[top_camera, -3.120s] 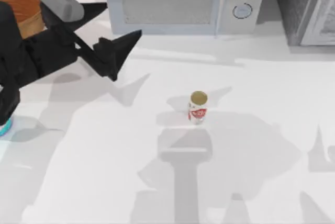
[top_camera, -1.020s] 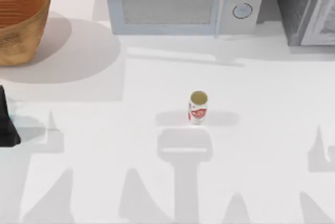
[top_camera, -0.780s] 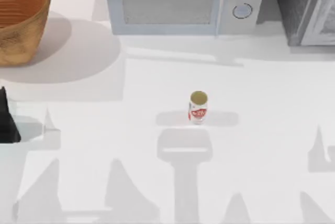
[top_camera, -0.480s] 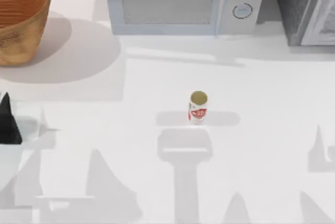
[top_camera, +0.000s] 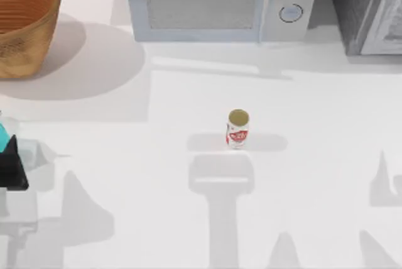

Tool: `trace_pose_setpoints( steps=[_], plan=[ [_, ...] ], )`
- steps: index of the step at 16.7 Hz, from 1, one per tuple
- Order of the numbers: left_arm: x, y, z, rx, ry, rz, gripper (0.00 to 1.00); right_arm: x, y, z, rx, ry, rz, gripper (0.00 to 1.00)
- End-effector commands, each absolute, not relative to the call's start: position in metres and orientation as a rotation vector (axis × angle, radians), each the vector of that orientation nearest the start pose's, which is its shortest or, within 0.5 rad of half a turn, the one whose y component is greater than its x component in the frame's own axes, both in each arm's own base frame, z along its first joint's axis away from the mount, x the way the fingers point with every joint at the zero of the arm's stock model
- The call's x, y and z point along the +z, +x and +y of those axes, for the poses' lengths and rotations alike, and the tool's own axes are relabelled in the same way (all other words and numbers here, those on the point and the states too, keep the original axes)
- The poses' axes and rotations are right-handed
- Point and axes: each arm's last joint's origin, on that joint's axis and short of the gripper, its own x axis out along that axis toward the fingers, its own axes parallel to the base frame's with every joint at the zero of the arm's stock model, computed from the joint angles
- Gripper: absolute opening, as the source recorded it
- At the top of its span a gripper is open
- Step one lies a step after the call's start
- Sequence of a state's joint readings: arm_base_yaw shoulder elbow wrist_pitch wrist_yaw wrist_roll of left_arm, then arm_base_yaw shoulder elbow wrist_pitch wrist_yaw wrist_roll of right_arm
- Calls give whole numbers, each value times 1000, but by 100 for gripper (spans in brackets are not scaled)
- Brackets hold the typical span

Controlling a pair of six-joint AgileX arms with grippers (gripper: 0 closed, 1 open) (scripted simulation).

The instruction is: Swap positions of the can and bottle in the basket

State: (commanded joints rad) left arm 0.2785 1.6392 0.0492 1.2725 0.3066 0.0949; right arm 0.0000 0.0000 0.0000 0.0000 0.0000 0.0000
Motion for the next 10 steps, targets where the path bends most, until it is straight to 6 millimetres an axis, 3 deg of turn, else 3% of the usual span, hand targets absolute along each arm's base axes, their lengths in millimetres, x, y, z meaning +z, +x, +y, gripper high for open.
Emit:
trace_pose_setpoints(
  steps=[10],
  plan=[
    [76,187,49,-23,3,303,100,160,106,-1,0,0,0,100]
  ],
)
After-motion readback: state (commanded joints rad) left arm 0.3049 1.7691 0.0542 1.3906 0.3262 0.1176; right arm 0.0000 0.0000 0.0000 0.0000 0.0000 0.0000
